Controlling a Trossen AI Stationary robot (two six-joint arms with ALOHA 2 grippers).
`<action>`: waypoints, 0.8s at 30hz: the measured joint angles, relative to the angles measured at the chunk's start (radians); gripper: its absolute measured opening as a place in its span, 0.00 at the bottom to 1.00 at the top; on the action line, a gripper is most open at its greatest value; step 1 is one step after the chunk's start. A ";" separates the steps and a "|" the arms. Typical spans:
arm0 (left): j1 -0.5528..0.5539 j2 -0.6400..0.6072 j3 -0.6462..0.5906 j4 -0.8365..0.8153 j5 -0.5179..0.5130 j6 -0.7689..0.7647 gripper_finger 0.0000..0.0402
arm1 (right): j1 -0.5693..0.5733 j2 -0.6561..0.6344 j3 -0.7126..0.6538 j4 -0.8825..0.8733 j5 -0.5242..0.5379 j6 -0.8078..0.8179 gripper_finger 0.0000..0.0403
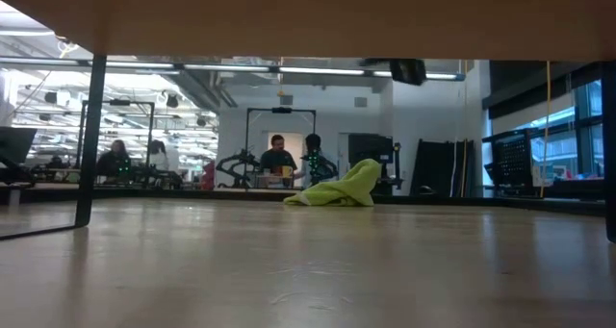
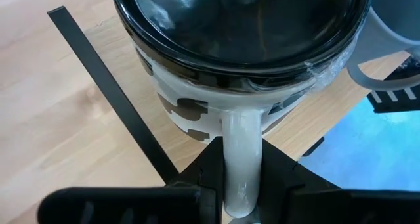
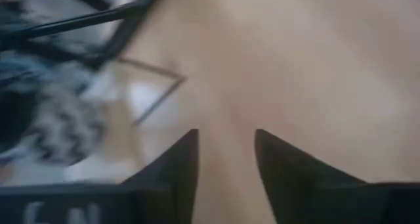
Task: Stack small to large cups/mugs on shelf
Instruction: Put the white mug on the shelf
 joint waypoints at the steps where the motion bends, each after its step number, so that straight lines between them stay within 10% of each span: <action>1: 0.000 0.000 0.000 -0.002 0.000 0.001 0.12 | 0.018 0.001 0.000 0.022 -0.024 0.013 0.32; 9: 0.004 0.033 -0.002 0.003 0.006 0.028 0.12 | 0.170 0.033 0.000 0.212 -0.069 0.160 0.03; 24: 0.003 0.040 -0.004 0.020 0.006 0.027 0.12 | 0.263 0.291 0.010 0.664 -0.050 0.396 0.02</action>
